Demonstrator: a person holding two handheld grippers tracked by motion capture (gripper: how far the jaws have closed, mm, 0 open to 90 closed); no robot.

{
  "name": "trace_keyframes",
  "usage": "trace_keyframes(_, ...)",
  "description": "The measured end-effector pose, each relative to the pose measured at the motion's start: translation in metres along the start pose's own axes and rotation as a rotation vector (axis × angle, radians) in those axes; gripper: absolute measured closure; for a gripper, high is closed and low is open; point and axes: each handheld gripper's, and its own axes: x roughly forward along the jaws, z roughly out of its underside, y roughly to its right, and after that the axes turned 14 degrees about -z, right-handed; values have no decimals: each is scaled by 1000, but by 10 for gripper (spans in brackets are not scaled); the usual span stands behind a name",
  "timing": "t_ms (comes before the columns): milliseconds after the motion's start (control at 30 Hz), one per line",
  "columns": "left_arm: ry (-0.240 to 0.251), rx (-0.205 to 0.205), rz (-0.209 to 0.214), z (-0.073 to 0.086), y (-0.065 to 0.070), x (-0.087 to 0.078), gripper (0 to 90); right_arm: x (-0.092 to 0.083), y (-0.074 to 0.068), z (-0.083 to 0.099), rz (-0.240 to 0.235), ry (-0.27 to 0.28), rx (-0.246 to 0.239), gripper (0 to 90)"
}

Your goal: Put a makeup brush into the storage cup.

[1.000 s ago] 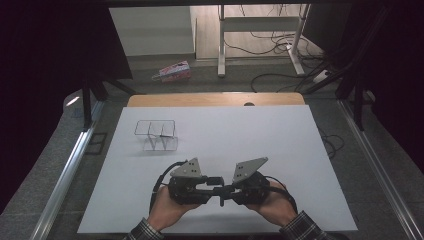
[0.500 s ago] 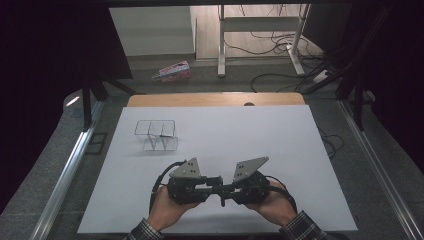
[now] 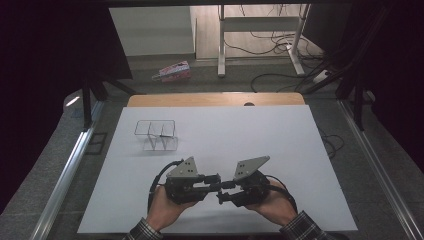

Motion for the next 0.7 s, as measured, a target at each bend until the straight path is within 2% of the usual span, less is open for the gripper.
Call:
trace_keyframes(233,0,3,-38,0,-2,-4,734,-2,1,3,17,10,14,453)
trace_keyframes(333,3,0,-57,0,-3,-6,734,-3,2,4,26,7,20,372)
trace_keyframes(467,1,1,-74,1,-5,-8,735,-2,3,7,60,8,24,243)
trace_keyframes(633,0,3,-95,2,-7,-10,734,-2,5,9,92,27,51,75)
trace_keyframes(700,0,2,-106,3,-8,-11,735,-2,5,10,122,33,63,42)
